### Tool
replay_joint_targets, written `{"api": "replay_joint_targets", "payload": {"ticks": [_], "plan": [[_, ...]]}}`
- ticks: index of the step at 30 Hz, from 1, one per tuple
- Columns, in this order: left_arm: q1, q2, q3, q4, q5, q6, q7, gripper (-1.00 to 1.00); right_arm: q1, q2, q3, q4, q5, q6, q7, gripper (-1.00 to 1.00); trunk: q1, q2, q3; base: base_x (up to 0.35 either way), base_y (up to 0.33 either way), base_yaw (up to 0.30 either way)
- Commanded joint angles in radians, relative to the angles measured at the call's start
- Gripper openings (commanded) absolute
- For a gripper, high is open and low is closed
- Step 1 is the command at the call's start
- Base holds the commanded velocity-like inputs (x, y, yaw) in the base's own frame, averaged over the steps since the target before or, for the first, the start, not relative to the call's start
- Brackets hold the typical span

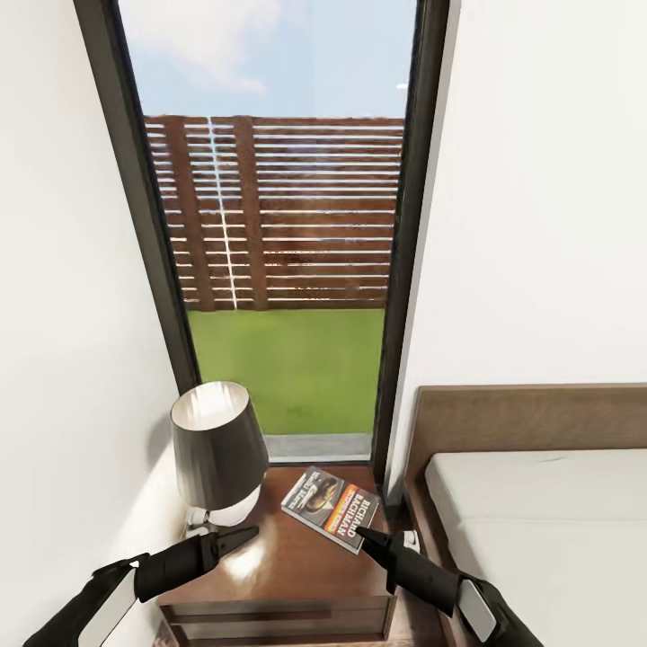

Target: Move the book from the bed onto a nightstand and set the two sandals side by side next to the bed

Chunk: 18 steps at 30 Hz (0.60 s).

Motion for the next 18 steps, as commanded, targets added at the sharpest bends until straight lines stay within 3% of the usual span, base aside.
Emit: {"api": "replay_joint_targets", "payload": {"ticks": [1, 18], "plan": [[-0.001, 0.002, -0.005, 0.0, 0.01, 0.01, 0.0, 1.0, -0.001, 0.001, -0.005, 0.0, 0.001, 0.005, 0.002, -1.0, 0.004, -0.008, -0.005, 0.0, 0.0, 0.0], [-0.001, 0.001, -0.005, 0.0, 0.01, 0.01, 0.0, 1.0, -0.001, 0.001, -0.005, 0.001, 0.001, 0.005, 0.002, -1.0, 0.069, -0.127, -0.058, 0.0, 0.0, 0.0]]}}
